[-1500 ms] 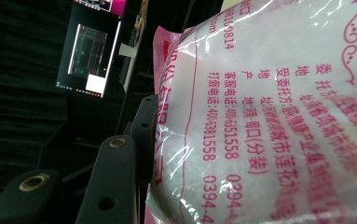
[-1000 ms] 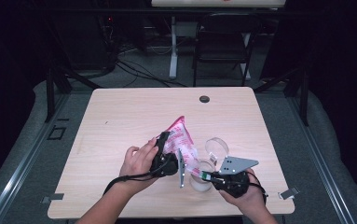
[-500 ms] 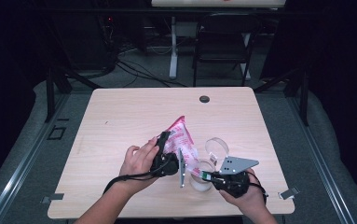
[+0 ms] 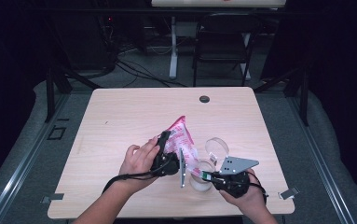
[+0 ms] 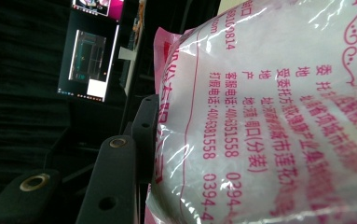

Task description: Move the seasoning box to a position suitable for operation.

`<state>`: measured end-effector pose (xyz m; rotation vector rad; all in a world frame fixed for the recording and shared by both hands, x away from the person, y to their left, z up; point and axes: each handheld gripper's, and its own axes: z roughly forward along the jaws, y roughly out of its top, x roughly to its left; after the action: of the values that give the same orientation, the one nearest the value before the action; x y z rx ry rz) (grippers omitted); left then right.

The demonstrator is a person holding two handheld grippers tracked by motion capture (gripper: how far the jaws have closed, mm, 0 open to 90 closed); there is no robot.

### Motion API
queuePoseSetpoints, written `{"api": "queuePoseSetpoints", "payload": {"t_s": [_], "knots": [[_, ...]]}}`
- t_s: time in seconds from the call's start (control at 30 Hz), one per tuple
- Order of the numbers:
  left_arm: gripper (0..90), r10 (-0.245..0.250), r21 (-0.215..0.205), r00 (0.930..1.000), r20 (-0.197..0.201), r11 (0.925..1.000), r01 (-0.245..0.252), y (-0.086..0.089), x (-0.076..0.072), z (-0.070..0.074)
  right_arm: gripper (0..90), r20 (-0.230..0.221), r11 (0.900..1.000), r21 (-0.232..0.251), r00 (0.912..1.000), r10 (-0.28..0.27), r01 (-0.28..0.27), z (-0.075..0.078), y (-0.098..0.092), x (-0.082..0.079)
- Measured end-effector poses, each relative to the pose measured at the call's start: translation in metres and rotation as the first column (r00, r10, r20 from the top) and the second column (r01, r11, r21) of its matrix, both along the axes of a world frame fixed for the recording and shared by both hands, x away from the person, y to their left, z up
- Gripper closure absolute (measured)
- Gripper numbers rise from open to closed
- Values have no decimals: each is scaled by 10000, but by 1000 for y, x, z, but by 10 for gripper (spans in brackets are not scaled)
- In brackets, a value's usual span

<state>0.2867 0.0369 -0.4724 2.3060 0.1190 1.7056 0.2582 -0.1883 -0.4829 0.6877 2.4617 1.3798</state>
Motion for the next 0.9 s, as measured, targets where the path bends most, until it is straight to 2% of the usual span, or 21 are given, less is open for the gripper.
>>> {"api": "queuePoseSetpoints", "payload": {"t_s": [0.27,0.9], "knots": [[604,-56,224,10000,-40,9997,57,-1,0,2,900,-12,10000,23,10000,-16,16,0,0,0],[605,-125,408,9999,43,9991,123,-2,0,5,900,8,10000,22,10000,-11,11,-1,0,0]]}}
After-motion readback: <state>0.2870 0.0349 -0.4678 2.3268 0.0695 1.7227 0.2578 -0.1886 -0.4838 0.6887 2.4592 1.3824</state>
